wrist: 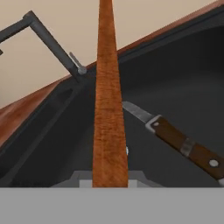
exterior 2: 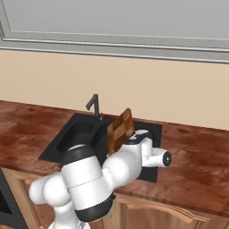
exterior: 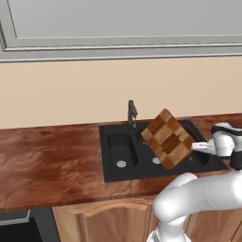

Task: Move the cutting board and knife to the sink. Then move spray from the cabinet to the counter.

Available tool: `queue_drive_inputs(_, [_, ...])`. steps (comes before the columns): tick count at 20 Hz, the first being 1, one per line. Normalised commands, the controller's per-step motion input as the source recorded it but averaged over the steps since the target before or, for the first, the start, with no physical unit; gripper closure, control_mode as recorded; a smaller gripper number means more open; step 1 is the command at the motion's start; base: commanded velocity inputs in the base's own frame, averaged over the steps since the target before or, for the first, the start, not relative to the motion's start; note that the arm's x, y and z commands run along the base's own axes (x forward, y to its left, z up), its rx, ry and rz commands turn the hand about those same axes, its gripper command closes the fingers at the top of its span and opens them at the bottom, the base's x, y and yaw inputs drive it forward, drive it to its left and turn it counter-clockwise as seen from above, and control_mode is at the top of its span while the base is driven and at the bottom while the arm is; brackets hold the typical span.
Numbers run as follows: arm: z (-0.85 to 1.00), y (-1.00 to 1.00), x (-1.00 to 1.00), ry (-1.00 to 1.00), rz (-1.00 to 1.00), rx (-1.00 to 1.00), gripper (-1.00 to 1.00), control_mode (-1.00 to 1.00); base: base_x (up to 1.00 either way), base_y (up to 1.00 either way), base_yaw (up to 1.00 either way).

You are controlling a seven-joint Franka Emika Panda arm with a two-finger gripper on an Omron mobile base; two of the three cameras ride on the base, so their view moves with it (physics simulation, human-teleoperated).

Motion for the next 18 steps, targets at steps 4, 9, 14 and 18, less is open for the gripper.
queue_drive_inputs(4, [-0.36, 0.19, 0.26, 0.0, 0.0, 0.0, 1.0, -1.0, 0.0, 0.0, 0.0])
queue_drive_inputs(9, [-0.33, 0.25, 0.2, 0.0, 0.0, 0.0, -1.0, -1.0, 0.0, 0.0, 0.0])
queue_drive_inputs(14, [-0.06, 0.08, -0.02, 0.0, 0.0, 0.0, -1.0, -1.0, 0.0, 0.0, 0.0])
queue_drive_inputs(18, [0.01, 0.0, -0.24, -0.03, 0.0, 0.0, -1.0, -1.0, 0.0, 0.0, 0.0])
